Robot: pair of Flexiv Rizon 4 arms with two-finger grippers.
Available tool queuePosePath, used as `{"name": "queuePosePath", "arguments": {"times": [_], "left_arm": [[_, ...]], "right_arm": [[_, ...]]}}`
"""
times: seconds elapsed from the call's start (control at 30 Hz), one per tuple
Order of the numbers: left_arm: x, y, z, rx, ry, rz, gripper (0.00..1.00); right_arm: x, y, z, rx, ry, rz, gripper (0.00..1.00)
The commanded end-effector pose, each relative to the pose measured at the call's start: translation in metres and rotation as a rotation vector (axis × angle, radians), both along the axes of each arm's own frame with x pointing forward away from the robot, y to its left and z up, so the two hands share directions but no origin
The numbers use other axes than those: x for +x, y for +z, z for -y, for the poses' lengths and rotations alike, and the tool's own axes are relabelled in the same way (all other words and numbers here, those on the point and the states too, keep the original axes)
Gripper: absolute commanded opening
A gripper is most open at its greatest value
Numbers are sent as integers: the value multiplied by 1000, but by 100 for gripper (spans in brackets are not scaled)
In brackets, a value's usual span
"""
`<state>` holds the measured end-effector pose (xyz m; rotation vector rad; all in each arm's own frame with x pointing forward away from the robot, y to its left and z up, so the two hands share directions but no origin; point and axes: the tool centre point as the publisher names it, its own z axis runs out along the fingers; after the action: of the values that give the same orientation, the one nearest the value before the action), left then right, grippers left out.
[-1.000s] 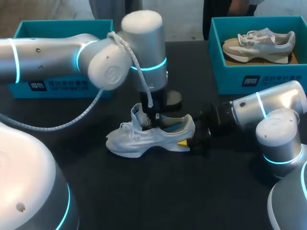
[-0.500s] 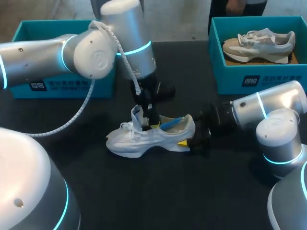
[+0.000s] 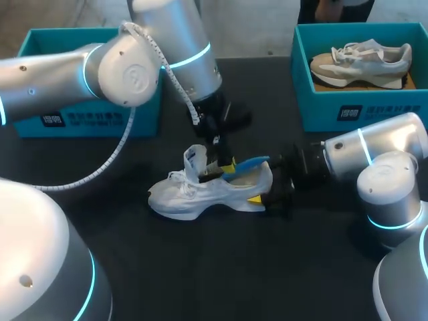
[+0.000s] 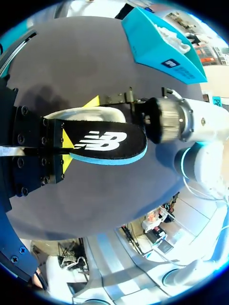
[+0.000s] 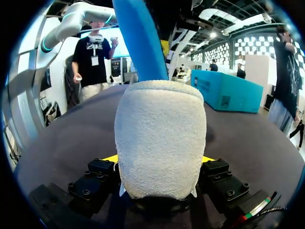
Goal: Take the shoe out of the shoebox, open the shoe tongue, remove and reinsert the insole, then place the shoe into the shoebox
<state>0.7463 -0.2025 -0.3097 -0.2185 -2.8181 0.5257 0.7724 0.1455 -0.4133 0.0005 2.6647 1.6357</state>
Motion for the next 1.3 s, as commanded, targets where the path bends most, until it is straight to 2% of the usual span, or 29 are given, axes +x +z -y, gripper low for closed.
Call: {"name": "queuePosePath", "arguments": {"times": [0.03,0.23,0.37,0.5,0.6,0.67,0.7,0.87,1.0,1.13,1.3], "left_arm": [[1,9,3,-16,-6,0,0],[2,7,12,-23,-14,2,0],[4,4,14,-22,-16,-4,11],[4,3,17,-12,-14,25,37],[2,1,17,-5,0,74,47],[0,-1,16,5,6,115,69],[0,-1,16,4,8,131,73],[-1,2,10,-53,17,176,68],[-1,2,8,-99,28,201,55],[-1,4,9,-109,26,216,51],[-1,7,10,-109,21,224,53]], "right_arm": [[0,0,-1,-3,-1,1,0],[0,0,-1,-3,-1,1,0],[0,0,-1,-3,-1,1,0],[0,0,-1,-3,-1,1,0],[0,0,-1,-3,-1,1,0],[0,0,-1,-3,-1,1,0],[0,0,-1,-3,-1,1,0],[0,0,-1,-3,-1,1,0],[0,0,-1,-3,-1,1,0],[0,0,-1,-3,-1,1,0],[0,0,-1,-3,-1,1,0]]}}
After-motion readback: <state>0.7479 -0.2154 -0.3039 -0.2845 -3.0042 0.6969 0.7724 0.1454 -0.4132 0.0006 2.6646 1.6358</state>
